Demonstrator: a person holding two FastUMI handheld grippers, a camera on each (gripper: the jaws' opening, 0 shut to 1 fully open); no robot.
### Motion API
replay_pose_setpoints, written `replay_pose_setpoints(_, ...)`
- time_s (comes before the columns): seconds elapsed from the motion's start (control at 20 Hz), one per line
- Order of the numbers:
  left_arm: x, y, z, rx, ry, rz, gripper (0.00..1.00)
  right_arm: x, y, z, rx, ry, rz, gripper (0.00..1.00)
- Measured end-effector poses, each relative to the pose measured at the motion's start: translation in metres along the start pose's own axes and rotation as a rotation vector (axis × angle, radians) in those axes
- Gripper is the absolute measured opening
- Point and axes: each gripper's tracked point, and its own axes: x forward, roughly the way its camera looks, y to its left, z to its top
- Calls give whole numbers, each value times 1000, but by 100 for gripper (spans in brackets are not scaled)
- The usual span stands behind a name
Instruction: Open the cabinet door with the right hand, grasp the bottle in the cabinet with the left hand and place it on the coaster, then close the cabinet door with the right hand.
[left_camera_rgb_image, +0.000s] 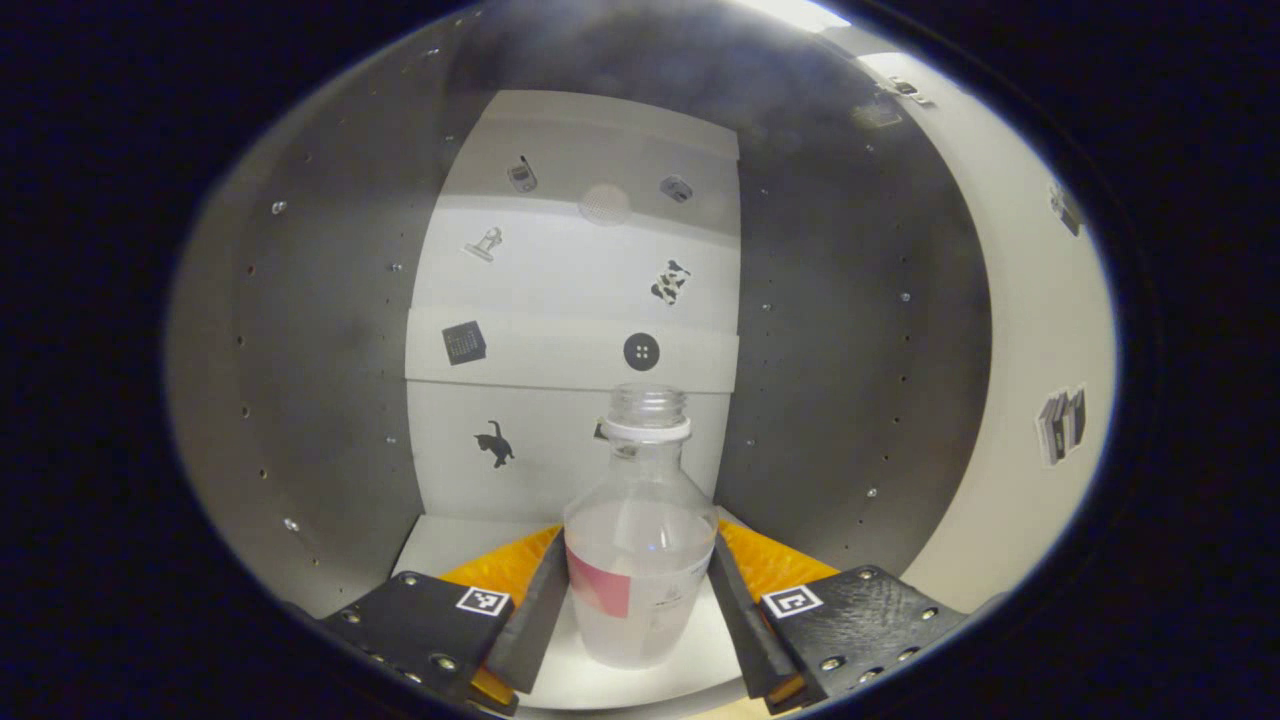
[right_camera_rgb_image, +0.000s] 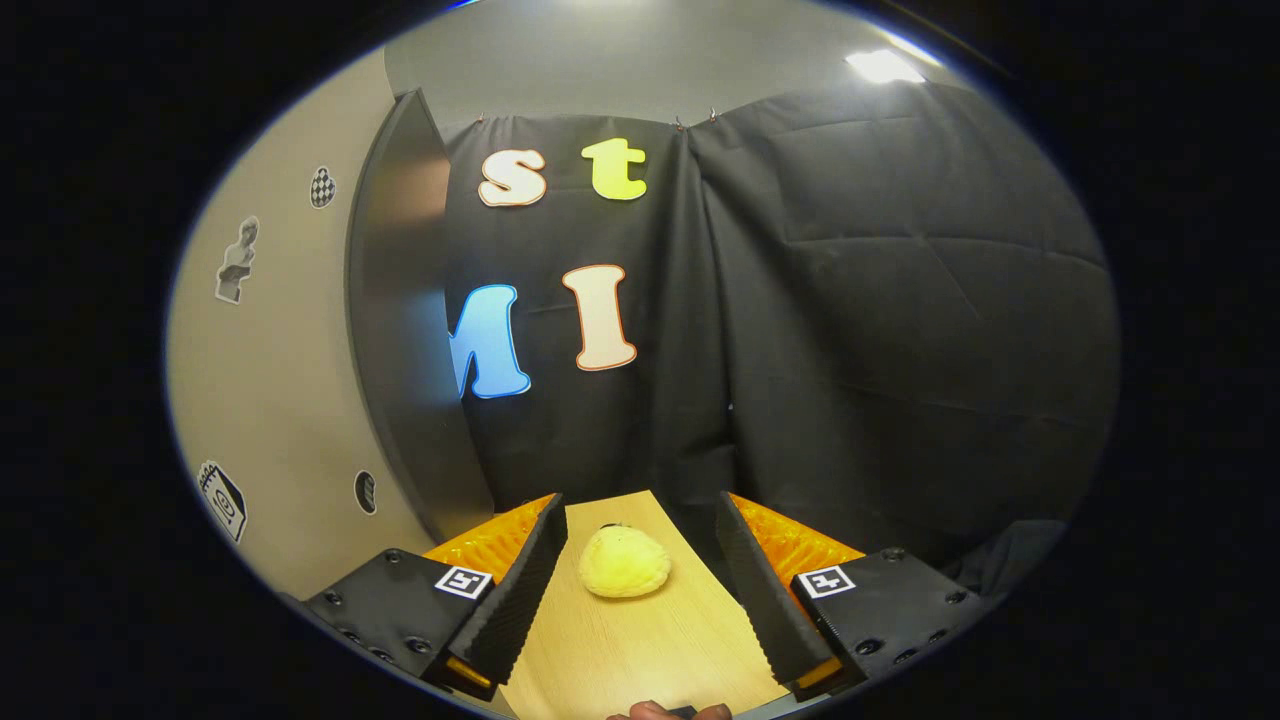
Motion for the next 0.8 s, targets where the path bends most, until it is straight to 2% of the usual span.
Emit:
replay_pose_setpoints(0.15,-13,-3,7,-11,-17,-14,76,0,0,0,-2,-3,1,95)
replay_pose_setpoints(0.2,-19,-1,8,1,-20,-10,70,-1,0,0,0,-2,5,95)
replay_pose_setpoints(0.35,-41,-2,16,65,-33,-7,70,-5,-1,4,7,-17,-4,95)
replay_pose_setpoints(0.5,-75,-7,26,72,-51,-27,72,-3,-4,8,2,-49,-11,95)
replay_pose_setpoints(0.55,-88,-7,29,74,-55,-29,72,-3,-4,10,2,-54,-11,92)
replay_pose_setpoints(0.6,-102,-7,32,76,-61,-30,75,-4,-2,11,6,-57,-8,95)
replay_pose_setpoints(0.65,-117,-5,35,75,-67,-31,72,-5,-1,11,11,-61,-5,92)
replay_pose_setpoints(0.7,-133,-4,37,72,-74,-32,72,-7,1,14,16,-69,-2,95)
replay_pose_setpoints(0.8,-163,3,39,59,-83,-26,72,-9,4,16,31,-83,4,95)
